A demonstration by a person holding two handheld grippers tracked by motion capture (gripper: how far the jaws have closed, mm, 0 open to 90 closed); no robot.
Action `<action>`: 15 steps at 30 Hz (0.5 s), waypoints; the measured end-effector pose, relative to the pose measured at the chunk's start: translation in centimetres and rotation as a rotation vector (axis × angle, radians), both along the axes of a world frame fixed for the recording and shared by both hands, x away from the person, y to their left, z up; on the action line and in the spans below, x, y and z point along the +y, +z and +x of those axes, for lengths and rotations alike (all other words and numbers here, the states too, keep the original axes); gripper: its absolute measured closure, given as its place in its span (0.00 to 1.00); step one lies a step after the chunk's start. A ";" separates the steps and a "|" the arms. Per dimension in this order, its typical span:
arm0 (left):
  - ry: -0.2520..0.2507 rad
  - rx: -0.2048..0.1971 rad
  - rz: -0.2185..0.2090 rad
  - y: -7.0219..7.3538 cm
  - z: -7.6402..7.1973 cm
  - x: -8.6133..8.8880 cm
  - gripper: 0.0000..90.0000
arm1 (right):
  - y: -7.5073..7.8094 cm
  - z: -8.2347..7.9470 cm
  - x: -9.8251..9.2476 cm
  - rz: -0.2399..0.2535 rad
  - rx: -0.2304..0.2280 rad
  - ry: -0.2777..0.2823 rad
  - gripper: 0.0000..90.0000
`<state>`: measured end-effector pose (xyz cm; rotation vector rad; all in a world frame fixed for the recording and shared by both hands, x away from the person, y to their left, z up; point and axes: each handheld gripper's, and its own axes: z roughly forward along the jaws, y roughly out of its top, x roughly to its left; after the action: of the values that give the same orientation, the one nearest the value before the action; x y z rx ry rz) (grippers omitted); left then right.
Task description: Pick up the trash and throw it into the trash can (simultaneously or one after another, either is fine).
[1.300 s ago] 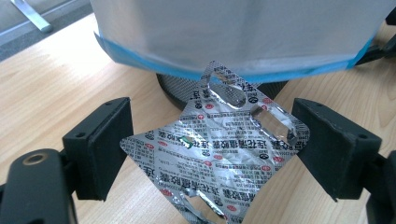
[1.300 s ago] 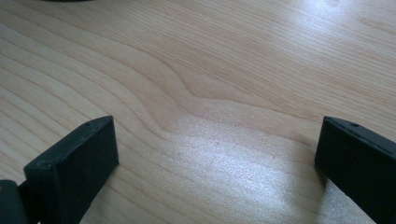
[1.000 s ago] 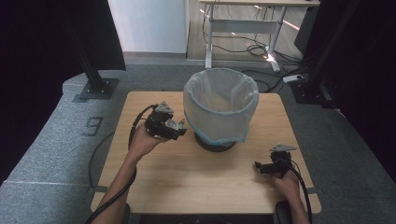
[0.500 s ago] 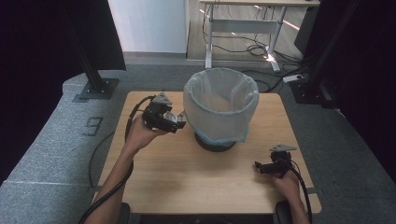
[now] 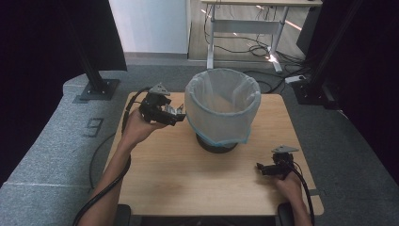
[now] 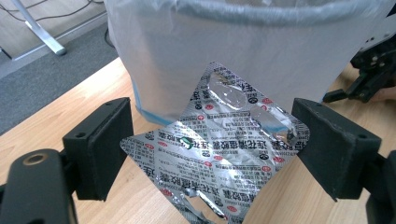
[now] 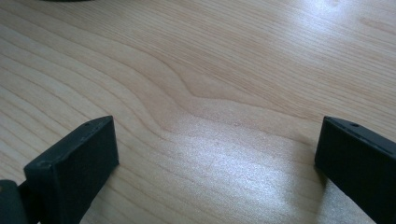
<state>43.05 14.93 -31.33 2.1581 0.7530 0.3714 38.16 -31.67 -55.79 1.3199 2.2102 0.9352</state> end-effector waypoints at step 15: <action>-0.010 -0.015 -0.005 3.4 0.6 -0.8 0.17 | 0.0 0.0 0.0 0.000 0.000 0.001 0.00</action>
<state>43.62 14.14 -27.96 2.1515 0.7339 0.3804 38.16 -31.68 -55.78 1.3187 2.2114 0.9350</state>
